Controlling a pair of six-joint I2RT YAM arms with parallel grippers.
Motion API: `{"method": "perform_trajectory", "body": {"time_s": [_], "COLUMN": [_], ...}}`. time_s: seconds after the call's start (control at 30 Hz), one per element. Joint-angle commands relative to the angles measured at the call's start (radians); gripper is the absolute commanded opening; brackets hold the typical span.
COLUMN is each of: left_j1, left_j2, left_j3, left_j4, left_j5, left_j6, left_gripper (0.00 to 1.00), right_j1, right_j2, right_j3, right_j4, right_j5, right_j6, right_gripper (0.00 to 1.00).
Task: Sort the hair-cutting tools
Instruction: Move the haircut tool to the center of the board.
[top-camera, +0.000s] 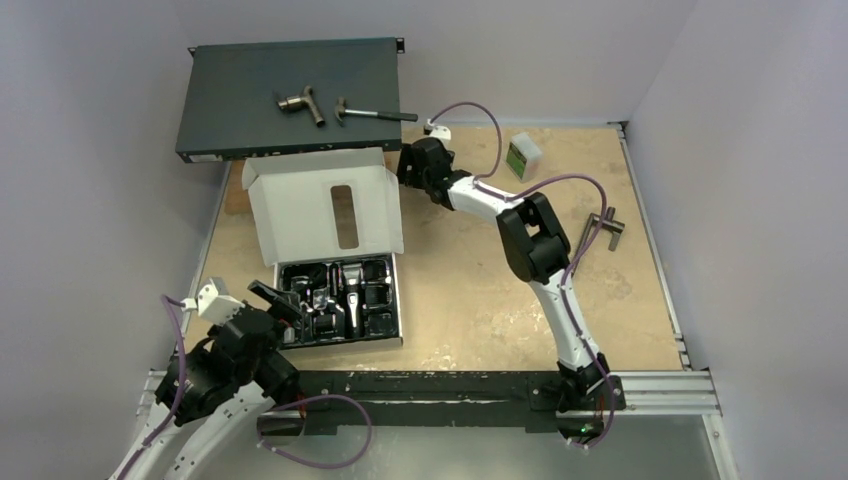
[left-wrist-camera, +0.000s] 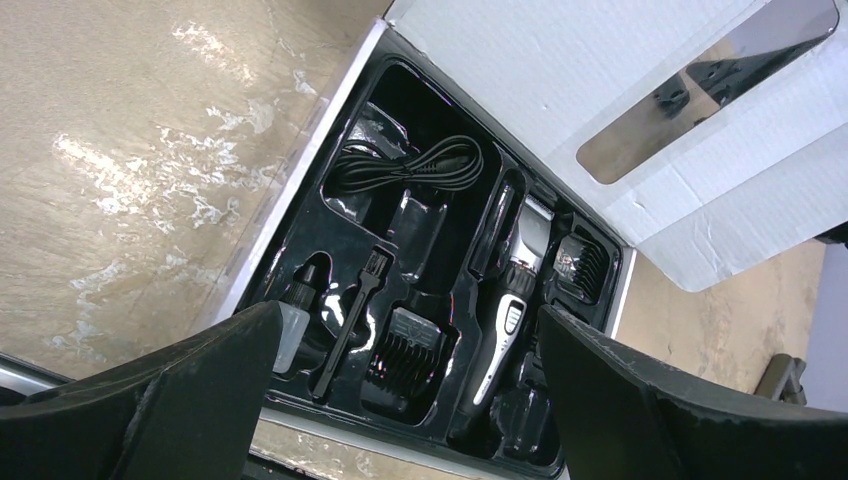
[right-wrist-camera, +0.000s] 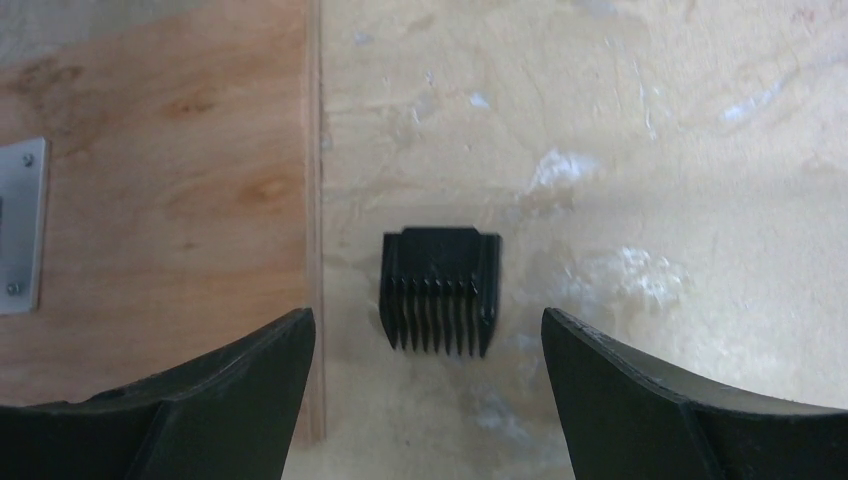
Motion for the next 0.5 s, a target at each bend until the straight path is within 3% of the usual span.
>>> {"method": "perform_trajectory", "body": {"time_s": [0.0, 0.47], "left_j1": [-0.005, -0.004], "left_j2": [0.013, 0.013], "left_j3": [-0.009, -0.031], "left_j4": [0.02, 0.025], "left_j5": [-0.009, 0.012], "left_j6": [-0.028, -0.046], "left_gripper": [1.0, 1.0], "right_j1": [0.0, 0.001], "right_j2": [0.049, 0.096], "right_j3": [0.138, 0.183], "right_j4": [-0.074, -0.082], "right_j5": [0.053, 0.084], "right_j6": [-0.038, -0.065], "right_gripper": [0.83, 0.75]}}
